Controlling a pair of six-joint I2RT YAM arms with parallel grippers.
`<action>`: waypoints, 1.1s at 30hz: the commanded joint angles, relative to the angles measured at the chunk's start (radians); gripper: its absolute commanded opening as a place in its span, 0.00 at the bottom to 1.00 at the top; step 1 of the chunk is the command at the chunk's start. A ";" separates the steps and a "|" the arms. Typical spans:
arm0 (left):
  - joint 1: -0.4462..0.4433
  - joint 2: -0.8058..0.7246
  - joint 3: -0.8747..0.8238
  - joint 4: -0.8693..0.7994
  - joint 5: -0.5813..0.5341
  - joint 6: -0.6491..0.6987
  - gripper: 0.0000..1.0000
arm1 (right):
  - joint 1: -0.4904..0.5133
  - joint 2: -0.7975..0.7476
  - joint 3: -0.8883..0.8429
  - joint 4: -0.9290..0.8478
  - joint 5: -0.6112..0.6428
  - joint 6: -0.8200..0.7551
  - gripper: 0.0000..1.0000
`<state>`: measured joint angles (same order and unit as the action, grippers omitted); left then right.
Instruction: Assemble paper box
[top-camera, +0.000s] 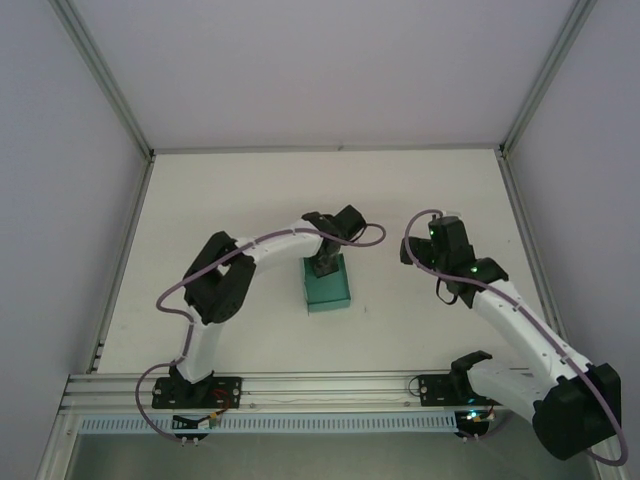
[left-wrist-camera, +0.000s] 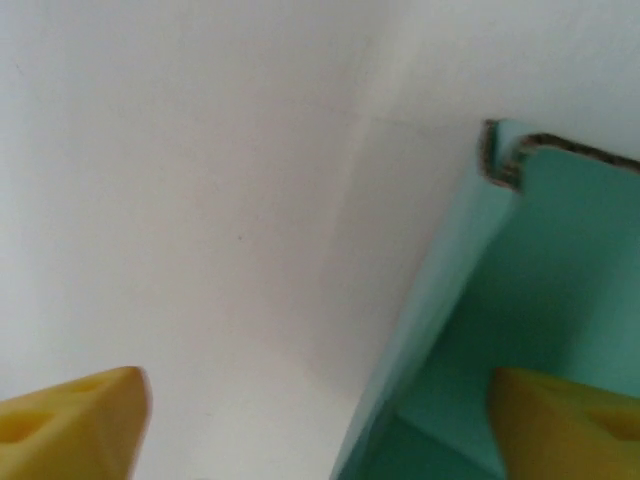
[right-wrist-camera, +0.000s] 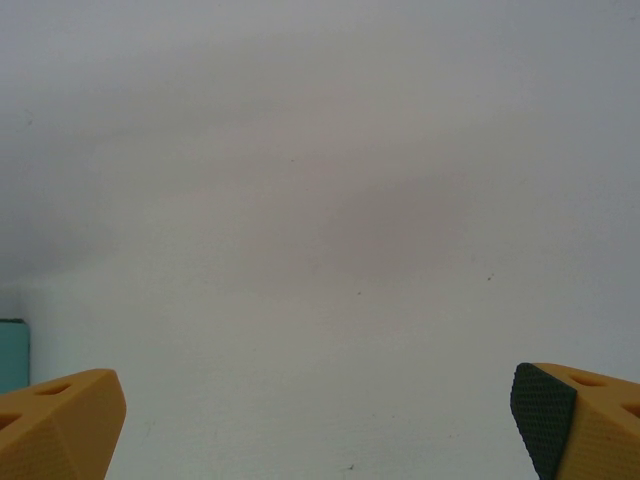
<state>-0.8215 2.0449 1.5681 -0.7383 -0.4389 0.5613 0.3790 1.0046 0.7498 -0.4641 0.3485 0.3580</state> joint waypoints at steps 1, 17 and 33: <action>0.007 -0.096 0.026 -0.054 0.085 0.047 1.00 | -0.008 -0.038 -0.013 0.027 -0.053 -0.046 1.00; 0.238 -0.614 -0.272 0.306 0.061 -0.723 1.00 | 0.060 0.411 0.221 0.236 -0.846 -0.680 0.93; 0.555 -0.891 -0.720 0.215 0.087 -1.019 1.00 | 0.223 1.071 0.737 -0.053 -0.652 -0.991 0.65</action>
<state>-0.2760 1.1854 0.8558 -0.5247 -0.3271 -0.4232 0.5880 2.0521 1.4464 -0.4808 -0.3618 -0.6132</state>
